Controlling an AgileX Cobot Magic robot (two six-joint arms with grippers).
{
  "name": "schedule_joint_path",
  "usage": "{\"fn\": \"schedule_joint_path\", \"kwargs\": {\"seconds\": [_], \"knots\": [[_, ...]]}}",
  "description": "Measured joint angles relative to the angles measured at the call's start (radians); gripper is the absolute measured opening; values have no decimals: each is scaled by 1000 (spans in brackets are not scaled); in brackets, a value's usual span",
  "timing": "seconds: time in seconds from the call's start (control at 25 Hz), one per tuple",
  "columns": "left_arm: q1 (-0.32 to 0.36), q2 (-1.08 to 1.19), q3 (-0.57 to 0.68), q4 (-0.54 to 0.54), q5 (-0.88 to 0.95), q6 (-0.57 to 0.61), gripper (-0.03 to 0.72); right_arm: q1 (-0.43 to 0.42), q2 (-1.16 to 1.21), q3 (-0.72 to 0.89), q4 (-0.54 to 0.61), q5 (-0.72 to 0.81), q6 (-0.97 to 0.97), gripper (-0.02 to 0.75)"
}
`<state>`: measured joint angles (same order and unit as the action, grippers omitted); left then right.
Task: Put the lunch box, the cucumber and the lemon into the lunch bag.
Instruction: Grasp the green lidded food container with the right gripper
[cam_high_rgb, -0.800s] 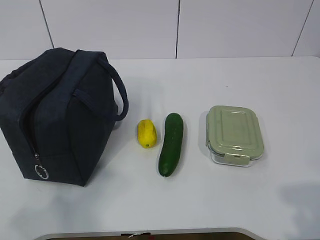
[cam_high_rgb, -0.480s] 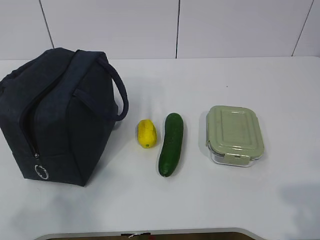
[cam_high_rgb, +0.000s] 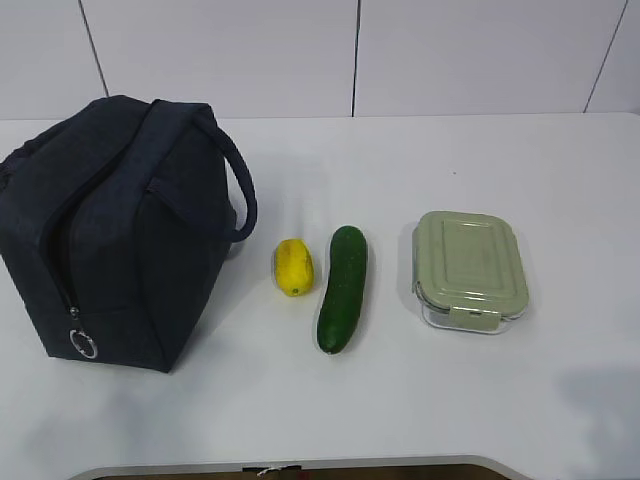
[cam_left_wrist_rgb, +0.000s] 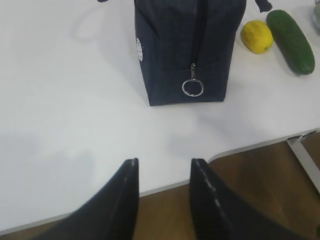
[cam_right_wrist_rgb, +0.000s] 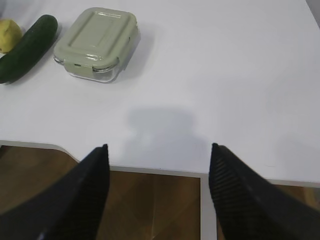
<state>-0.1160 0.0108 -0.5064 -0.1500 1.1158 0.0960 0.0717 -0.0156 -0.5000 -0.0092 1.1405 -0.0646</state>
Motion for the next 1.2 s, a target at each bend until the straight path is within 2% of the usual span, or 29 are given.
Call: {"fn": "schedule_joint_path", "kwargs": {"seconds": [0.2, 0.44, 0.8, 1.2], "knots": [[0, 0, 0, -24, -9, 0, 242, 0, 0, -6, 0, -8, -2, 499], [0, 0, -55, 5, -80, 4, 242, 0, 0, -21, 0, -34, -23, 499], [0, 0, -144, 8, -214, 6, 242, 0, 0, -94, -2, -241, -75, 499], [0, 0, -146, 16, -270, 7, 242, 0, 0, -98, -8, -245, -78, 499]]}}
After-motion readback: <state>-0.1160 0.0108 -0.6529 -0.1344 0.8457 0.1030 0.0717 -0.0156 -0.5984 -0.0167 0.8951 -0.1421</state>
